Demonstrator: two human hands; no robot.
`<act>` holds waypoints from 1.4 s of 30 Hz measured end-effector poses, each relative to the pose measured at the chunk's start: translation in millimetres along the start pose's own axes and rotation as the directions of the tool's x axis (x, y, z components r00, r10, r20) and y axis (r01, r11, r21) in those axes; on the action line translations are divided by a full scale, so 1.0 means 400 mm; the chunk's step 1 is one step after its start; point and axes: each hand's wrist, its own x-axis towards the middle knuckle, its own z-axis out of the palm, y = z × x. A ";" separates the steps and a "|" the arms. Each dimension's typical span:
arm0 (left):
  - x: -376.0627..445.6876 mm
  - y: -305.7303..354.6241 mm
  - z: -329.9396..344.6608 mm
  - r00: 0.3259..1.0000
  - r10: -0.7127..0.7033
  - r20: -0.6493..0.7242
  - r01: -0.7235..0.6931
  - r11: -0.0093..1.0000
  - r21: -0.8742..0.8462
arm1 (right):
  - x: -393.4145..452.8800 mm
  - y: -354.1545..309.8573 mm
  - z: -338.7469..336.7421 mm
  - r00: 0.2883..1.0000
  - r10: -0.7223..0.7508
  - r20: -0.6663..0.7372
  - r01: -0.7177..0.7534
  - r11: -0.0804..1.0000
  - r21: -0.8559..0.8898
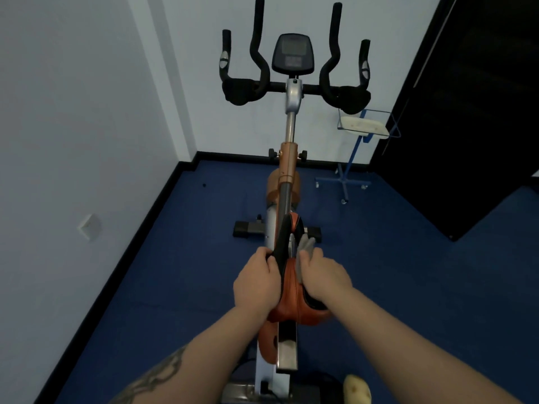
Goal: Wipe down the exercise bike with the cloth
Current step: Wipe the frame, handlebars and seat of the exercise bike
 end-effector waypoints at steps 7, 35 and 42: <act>0.003 0.001 -0.007 1.000 0.005 -0.029 -0.006 0.999 -0.043 | -0.063 -0.002 0.034 0.992 0.079 -0.102 -0.057 0.978 0.203; -0.033 -0.035 -0.002 0.996 0.045 -0.072 -0.059 0.977 -0.206 | -0.148 0.028 0.115 0.963 -0.156 -0.220 0.157 0.987 -0.011; -0.037 -0.037 0.000 0.998 0.043 -0.050 -0.053 0.977 -0.208 | -0.142 -0.007 0.114 0.968 -0.071 -0.240 0.078 0.997 0.021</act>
